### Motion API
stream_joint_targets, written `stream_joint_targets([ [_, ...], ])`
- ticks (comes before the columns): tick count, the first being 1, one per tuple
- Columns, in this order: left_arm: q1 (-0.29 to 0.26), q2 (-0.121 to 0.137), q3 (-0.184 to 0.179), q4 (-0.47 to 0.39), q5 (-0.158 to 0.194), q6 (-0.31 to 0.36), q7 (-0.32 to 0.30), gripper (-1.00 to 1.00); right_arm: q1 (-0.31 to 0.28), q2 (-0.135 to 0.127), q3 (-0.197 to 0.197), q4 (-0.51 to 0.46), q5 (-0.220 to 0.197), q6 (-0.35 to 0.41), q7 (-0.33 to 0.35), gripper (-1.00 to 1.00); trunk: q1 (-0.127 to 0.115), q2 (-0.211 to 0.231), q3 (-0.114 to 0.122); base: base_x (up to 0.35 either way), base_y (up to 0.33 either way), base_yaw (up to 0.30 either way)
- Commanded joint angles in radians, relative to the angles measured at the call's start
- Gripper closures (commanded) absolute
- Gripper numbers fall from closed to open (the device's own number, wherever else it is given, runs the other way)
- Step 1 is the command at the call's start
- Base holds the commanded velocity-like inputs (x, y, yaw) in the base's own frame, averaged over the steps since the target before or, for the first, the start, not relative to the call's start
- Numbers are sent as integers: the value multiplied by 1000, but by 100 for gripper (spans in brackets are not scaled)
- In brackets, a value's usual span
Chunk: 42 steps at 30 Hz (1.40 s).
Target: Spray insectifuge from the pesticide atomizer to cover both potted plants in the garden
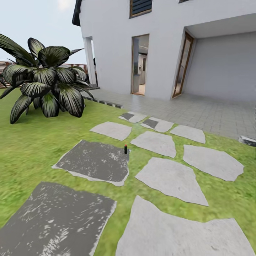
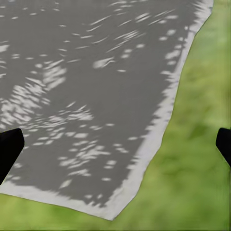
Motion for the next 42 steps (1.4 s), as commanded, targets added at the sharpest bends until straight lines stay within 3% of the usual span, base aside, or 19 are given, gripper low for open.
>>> stream_joint_targets([
  [1,0,0,0,1,1,-3,1,-100,-1,0,-1,1,0,-3,0,-100,0,0,-1,308,-128,0],
  [42,0,0,0,1,1,-3,1,-100,-1,0,1,2,2,-3,0,-100,0,0,-1,298,-142,0],
])
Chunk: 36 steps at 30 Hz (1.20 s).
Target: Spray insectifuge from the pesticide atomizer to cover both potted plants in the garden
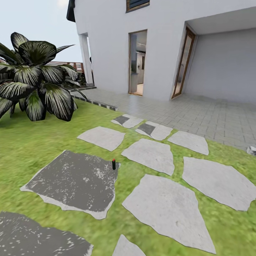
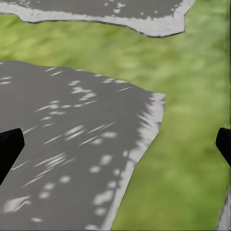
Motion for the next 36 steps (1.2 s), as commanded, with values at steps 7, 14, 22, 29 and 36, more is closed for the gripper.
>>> stream_joint_targets([
  [7,0,0,0,1,1,-3,1,-100,-1,0,-1,1,1,-3,0,-100,0,0,-1,283,-165,0],
  [14,0,0,0,1,1,-3,1,-100,-1,0,-1,1,0,-3,0,-100,0,0,-1,282,-166,0],
  [22,0,0,0,1,1,-3,1,-100,0,0,-1,1,0,-3,0,-100,0,0,-1,282,-166,0],
  [29,0,0,0,1,1,-3,1,-100,-1,0,-1,0,0,-3,0,-100,0,0,-1,282,-166,0],
  [36,0,0,0,1,1,-3,1,-100,-1,0,-1,-1,-1,-3,1,-100,0,0,-1,281,-166,0],
])
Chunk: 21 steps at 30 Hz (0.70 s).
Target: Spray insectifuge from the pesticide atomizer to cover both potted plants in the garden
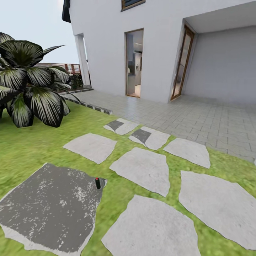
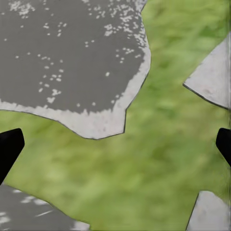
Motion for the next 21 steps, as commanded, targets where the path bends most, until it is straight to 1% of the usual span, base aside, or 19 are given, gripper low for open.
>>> stream_joint_targets([
  [1,0,0,0,1,1,-3,1,-100,-1,0,-1,1,0,-3,0,-100,0,0,-1,281,-166,0],
  [21,0,0,0,1,1,-3,1,-100,-1,0,-1,1,2,-3,-1,-100,0,0,-1,276,-170,0],
])
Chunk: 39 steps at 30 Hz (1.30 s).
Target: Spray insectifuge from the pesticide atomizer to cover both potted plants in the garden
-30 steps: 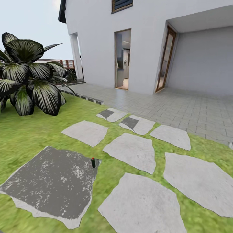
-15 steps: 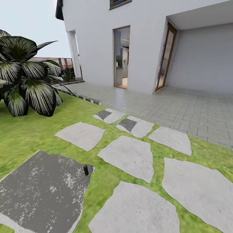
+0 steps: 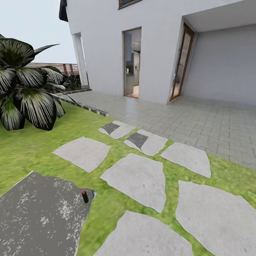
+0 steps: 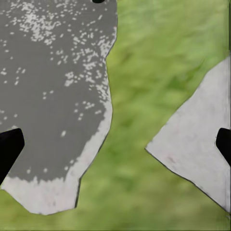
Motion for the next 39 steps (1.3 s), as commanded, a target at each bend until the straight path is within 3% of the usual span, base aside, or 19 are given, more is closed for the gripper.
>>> stream_joint_targets([
  [1,0,0,0,0,1,-3,1,-100,-1,0,-1,1,0,-3,0,-100,0,0,-1,254,-183,0],
  [15,0,0,0,0,1,-3,1,-100,-1,0,-1,1,1,-3,0,-100,0,0,-1,245,-188,29],
  [39,0,0,0,0,1,-3,1,-100,-1,0,-1,1,1,-3,-1,-100,0,0,-1,222,-215,264],
])
